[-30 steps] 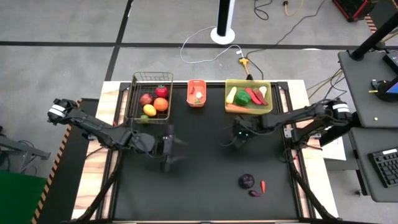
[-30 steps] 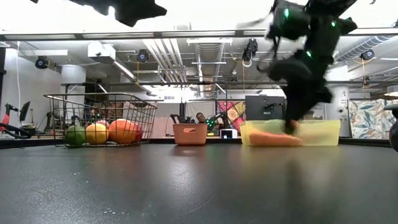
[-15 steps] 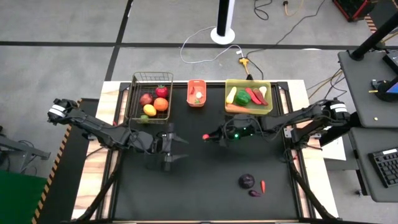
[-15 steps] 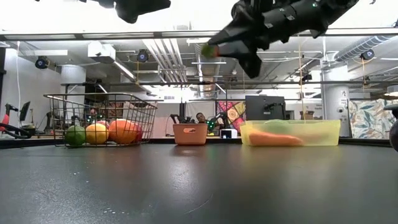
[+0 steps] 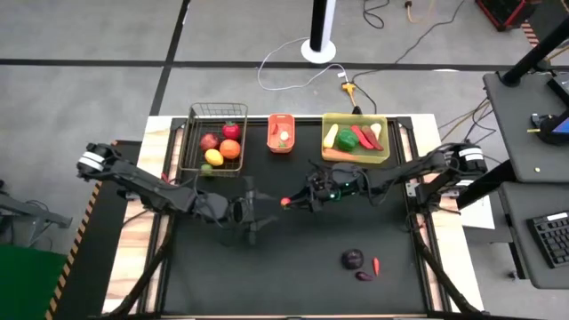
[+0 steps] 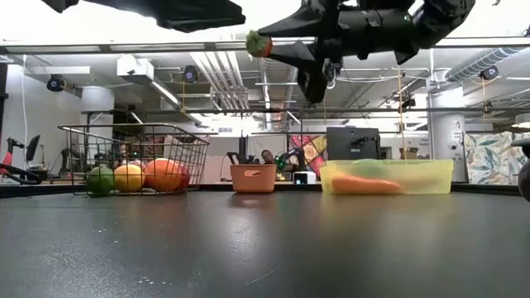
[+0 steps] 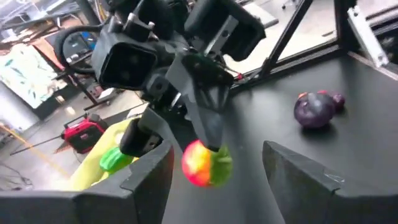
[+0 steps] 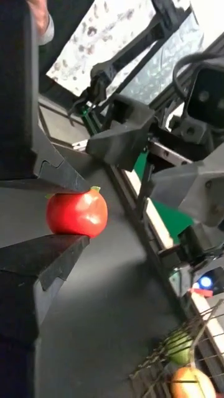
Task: Sort produce into baskets
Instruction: Put the orange cherry tomato into the wire basket
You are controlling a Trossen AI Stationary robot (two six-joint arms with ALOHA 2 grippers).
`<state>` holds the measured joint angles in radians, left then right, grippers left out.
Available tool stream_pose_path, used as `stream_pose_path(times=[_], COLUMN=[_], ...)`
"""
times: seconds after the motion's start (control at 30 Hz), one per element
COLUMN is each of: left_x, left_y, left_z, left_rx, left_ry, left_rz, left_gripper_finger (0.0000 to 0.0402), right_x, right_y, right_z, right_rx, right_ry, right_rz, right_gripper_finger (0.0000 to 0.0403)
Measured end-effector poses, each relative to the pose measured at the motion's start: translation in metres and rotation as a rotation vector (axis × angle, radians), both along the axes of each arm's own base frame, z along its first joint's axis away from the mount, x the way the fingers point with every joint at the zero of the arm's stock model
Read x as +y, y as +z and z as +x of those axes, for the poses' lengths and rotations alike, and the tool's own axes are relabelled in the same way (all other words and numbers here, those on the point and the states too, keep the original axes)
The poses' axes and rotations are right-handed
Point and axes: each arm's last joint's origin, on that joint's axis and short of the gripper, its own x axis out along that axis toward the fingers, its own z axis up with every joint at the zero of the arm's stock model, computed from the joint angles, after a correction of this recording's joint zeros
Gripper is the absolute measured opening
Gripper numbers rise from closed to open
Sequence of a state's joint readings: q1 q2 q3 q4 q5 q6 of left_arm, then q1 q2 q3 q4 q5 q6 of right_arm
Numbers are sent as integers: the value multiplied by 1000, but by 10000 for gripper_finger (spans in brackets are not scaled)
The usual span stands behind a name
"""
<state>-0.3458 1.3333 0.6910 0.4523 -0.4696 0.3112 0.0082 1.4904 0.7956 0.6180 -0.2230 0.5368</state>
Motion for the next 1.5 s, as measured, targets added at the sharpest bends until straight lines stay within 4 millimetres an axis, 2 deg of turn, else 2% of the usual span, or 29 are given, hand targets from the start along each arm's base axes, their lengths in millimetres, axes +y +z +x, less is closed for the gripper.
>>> stream_pose_path(times=[0.17, 0.33, 1.0, 1.27, 1.5], left_x=[-3, -4, -1, 3, 6], left_y=[-7, -15, -15, -14, -11], left_z=[6, 12, 16, 17, 18], left_rx=[8, 18, 10, 2, -22], left_ry=[-15, 21, 36, 41, 53], left_rz=[91, 187, 270, 289, 289], left_gripper_finger=[248, 254, 254, 233, 231], right_x=[-1, 0, 0, 0, 0], right_y=[-2, 0, 3, 4, 4], right_z=[1, 2, 2, 2, 2], right_rx=[6, -2, -13, -14, -19], right_ry=[-2, 2, -3, -7, -7], right_rz=[33, 87, 166, 205, 211], right_gripper_finger=[96, 96, 96, 96, 96])
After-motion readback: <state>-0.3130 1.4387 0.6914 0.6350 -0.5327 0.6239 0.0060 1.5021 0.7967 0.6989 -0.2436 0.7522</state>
